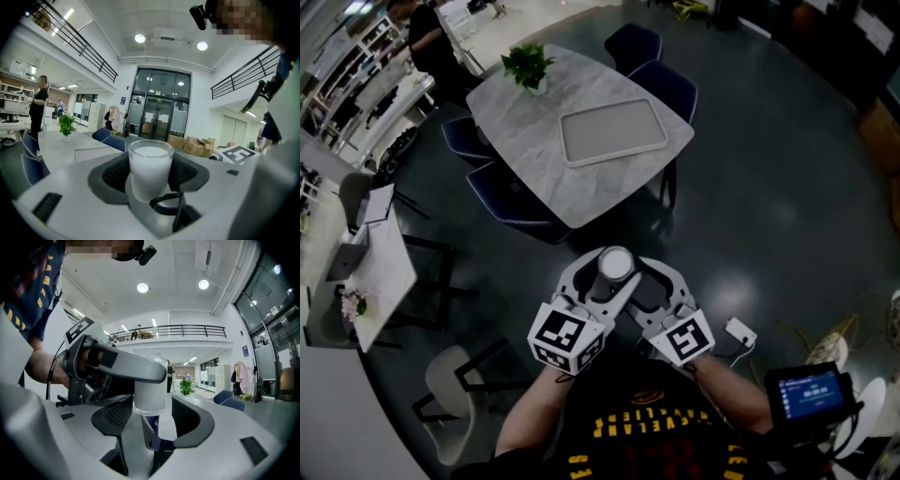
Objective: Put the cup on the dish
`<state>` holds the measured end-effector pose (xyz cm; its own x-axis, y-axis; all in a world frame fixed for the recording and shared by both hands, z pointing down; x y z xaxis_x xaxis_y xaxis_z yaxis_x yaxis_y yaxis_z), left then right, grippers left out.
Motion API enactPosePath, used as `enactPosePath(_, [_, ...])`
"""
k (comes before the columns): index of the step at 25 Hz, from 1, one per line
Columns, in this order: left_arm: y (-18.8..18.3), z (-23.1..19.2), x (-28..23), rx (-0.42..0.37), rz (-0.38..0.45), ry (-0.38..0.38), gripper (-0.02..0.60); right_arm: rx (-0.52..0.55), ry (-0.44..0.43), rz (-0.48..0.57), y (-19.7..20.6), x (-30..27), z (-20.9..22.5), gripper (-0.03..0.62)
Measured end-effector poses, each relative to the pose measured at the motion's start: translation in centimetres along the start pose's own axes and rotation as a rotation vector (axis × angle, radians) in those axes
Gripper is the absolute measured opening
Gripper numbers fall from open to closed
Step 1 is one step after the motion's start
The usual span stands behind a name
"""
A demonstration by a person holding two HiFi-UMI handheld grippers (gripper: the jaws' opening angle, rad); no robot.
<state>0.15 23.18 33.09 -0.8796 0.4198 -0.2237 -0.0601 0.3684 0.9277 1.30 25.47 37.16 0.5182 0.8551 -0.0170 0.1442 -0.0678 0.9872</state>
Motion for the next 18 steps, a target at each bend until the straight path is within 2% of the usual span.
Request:
enactPosePath(7, [-0.1,-3.7,-0.6,-0.004,-0.024,-0.014,0.261,-0.096,0.022,-0.025,1.8,0.6,2.2,0.253])
enactPosePath(18, [-1.6,-12.7,-5.2,0.035,-0.028,-0.062,0.261,-0.116,0.065,-0.077,3.8,-4.3,8.7,0.253])
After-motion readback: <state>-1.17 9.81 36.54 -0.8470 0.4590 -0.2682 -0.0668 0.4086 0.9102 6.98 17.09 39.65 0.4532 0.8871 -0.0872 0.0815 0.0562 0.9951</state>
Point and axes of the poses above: the fingertips, and each gripper's own axes: x backward along the fingers, z to its right, y out of its underside, the point moved 2 cm from there along x, backward along the fingers, and after that the axes turned 7 degrees about x, right-handed, at the moved point
